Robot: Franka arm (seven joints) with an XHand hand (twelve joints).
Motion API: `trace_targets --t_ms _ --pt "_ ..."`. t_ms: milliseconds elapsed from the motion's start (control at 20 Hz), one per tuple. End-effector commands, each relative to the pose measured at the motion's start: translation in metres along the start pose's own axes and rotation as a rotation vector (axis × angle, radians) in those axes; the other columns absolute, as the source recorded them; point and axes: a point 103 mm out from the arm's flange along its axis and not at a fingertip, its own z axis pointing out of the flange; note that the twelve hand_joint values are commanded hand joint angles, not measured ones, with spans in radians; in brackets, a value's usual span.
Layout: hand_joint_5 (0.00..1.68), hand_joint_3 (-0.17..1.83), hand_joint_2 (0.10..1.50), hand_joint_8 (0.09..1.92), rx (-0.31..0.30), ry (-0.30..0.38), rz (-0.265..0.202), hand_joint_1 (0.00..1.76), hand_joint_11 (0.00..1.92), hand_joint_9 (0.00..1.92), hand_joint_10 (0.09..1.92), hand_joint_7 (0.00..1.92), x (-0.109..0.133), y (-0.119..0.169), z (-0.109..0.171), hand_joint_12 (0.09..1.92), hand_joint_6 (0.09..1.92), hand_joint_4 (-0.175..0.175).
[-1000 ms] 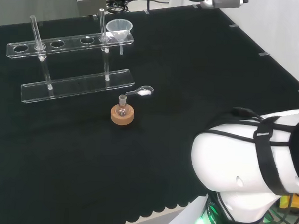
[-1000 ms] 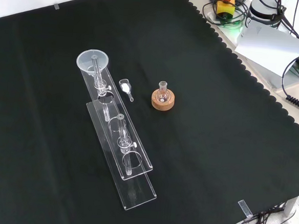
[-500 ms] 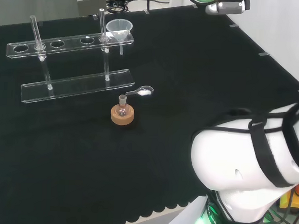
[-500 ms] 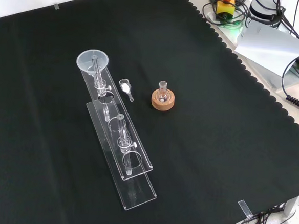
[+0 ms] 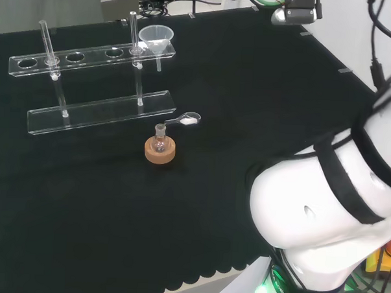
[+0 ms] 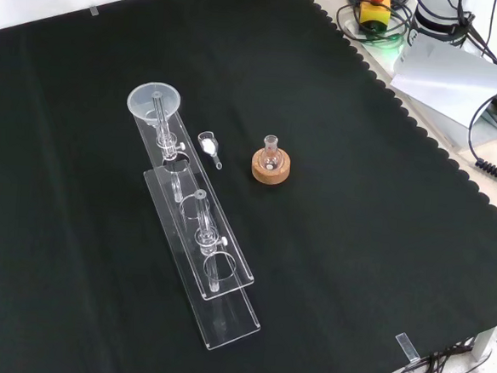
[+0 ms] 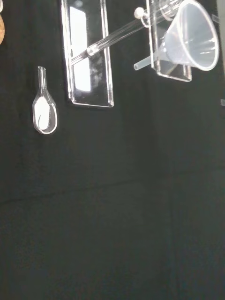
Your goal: Pick up the funnel from the transparent funnel stand.
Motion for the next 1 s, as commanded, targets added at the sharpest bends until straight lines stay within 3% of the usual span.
trace_targets --t_ms 50,150,700,1000 --pt "0.17 0.41 1.14 0.49 0.027 -0.021 -0.091 0.0 0.13 0.21 0.61 0.06 0.014 0.047 0.014 1.36 0.09 0.012" --pt "0.17 0.4 1.14 0.49 0.041 -0.024 -0.125 0.0 0.13 0.21 0.61 0.07 0.024 0.058 0.017 1.36 0.09 0.011" --pt "0.18 0.37 1.12 0.52 0.115 -0.075 -0.156 0.01 0.14 0.26 0.63 0.13 0.043 0.099 0.029 1.37 0.09 0.003" --pt "0.19 0.32 1.06 0.55 0.153 -0.112 -0.17 0.13 0.16 0.31 0.65 0.15 0.049 0.115 0.033 1.38 0.09 0.002"
